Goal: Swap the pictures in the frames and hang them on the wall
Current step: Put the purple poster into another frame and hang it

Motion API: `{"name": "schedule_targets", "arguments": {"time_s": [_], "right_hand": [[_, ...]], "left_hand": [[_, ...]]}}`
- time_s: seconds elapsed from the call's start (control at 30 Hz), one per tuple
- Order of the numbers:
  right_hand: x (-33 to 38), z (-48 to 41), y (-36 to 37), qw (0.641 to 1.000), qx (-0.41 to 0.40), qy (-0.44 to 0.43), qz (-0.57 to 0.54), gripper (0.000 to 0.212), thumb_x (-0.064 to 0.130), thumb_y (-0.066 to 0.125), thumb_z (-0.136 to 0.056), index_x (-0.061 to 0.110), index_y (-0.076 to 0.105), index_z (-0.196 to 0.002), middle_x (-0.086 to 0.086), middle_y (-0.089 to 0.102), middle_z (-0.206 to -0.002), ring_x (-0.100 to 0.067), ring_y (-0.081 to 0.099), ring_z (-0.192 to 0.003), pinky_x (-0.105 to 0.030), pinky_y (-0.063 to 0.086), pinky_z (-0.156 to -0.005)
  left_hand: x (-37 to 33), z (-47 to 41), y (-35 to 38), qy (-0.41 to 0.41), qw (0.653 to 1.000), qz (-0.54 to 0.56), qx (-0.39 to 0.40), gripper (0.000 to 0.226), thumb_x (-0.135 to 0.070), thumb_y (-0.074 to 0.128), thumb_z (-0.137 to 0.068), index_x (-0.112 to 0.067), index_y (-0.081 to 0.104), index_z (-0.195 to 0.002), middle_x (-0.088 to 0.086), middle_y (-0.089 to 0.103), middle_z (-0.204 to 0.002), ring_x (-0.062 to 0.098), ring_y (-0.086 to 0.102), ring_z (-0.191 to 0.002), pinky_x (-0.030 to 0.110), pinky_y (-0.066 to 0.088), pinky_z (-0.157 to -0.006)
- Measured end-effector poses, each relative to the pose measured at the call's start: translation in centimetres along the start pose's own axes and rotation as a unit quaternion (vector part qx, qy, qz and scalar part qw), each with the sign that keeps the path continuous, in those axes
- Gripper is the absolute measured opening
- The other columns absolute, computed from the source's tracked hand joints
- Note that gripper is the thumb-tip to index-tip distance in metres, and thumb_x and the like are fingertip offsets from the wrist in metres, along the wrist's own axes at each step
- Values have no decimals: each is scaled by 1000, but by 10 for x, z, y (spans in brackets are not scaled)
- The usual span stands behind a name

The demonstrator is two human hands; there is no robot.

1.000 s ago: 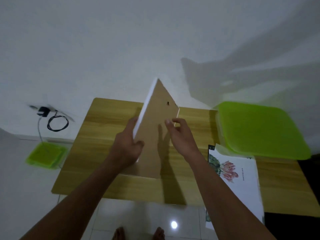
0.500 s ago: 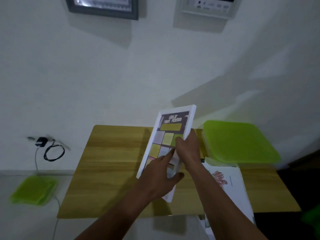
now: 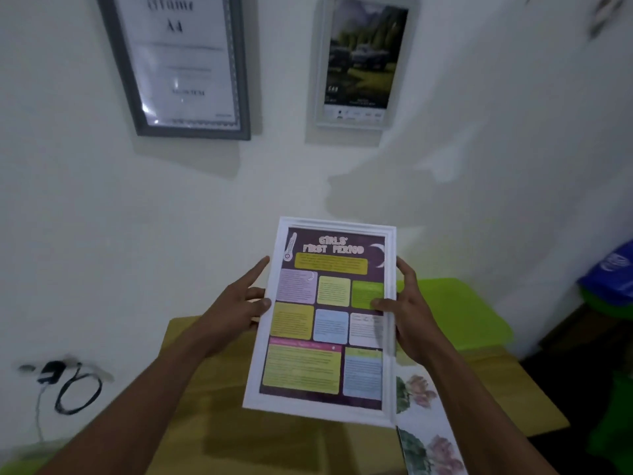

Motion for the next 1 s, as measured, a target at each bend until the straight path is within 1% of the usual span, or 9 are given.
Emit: {"name": "schedule_targets", "arguments": {"time_s": [0.1, 0.17, 0.23, 0.43, 0.67, 0.8, 0.87, 0.93, 1.0], "right_hand": [[32, 2, -14, 999, -15, -43, -2, 83, -13, 58, -87, 42, 38, -146, -12, 72, -114, -37, 68, -104, -55, 56, -89], [56, 4, -26, 997, -22, -75, -5, 84, -12, 57, -89, 40, 33, -151, -7, 70, -123, -34, 67, -110, -51, 54, -94], [78, 7, -42, 993, -44, -107, -7, 86, -10, 58, -91, 40, 28, -153, -6, 69, -124, -33, 67, -110, -50, 55, -93], [146, 4, -111, 982, -75, -173, 4, 84, -4, 61, -92, 46, 30, -151, -11, 67, -125, -34, 66, -112, -55, 54, -92], [215, -33, -203, 969, -77, -213, 95, 96, -8, 66, -86, 51, 25, -150, -14, 68, -117, -25, 70, -104, -45, 58, -87], [248, -77, -252, 956, -80, -249, 135, 94, -6, 71, -83, 50, 29, -145, -10, 65, -117, -22, 66, -108, -48, 57, -89], [261, -100, -272, 949, -74, -263, 156, 92, -4, 71, -83, 51, 28, -144, -10, 62, -117, -23, 63, -109, -50, 57, -89], [274, -123, -291, 945, -62, -272, 170, 92, -1, 72, -84, 51, 26, -145, -11, 60, -116, -24, 63, -108, -49, 57, -89], [287, -146, -308, 940, -50, -285, 180, 90, 4, 72, -86, 51, 25, -147, -6, 60, -118, -21, 62, -109, -45, 57, -88]], "left_hand": [[-43, -2, 4, 52, 998, -1, 42, 76, -9, 61, -93, -53, 26, -144, 6, 69, -108, 25, 69, -100, 43, 58, -82], [-72, -8, 12, 80, 995, -11, 61, 80, -5, 60, -92, -53, 23, -145, 7, 70, -107, 25, 69, -99, 44, 59, -80], [-102, -16, 23, 117, 990, -30, 72, 86, -2, 59, -90, -55, 20, -145, 6, 70, -107, 25, 69, -99, 43, 59, -78], [-192, -46, 70, 213, 968, -72, 107, 96, -1, 63, -86, -60, 13, -144, 1, 66, -114, 21, 68, -101, 38, 60, -72], [-264, -104, 143, 288, 948, -120, 59, 102, -8, 71, -84, -62, 8, -143, -2, 57, -123, 18, 59, -110, 38, 61, -70], [-296, -141, 188, 311, 938, -150, -14, 103, -10, 71, -85, -56, 3, -147, -12, 54, -126, 6, 53, -110, 39, 59, -80], [-306, -160, 206, 308, 938, -155, -45, 103, -12, 72, -85, -52, 2, -149, -16, 54, -121, 3, 54, -106, 35, 58, -80], [-317, -180, 224, 305, 935, -163, -75, 102, -14, 71, -85, -51, 0, -149, -21, 51, -119, -2, 52, -104, 24, 54, -74], [-327, -198, 239, 300, 936, -157, -98, 103, -12, 70, -86, -52, 0, -148, -24, 51, -116, -3, 52, -102, 17, 51, -69]]}}
Point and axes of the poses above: each hand's wrist, its own z-axis away from the middle knuckle, its own y-axis out of the palm, x = y × z, the point moved 2 cm from there along -z, towards the middle knuckle
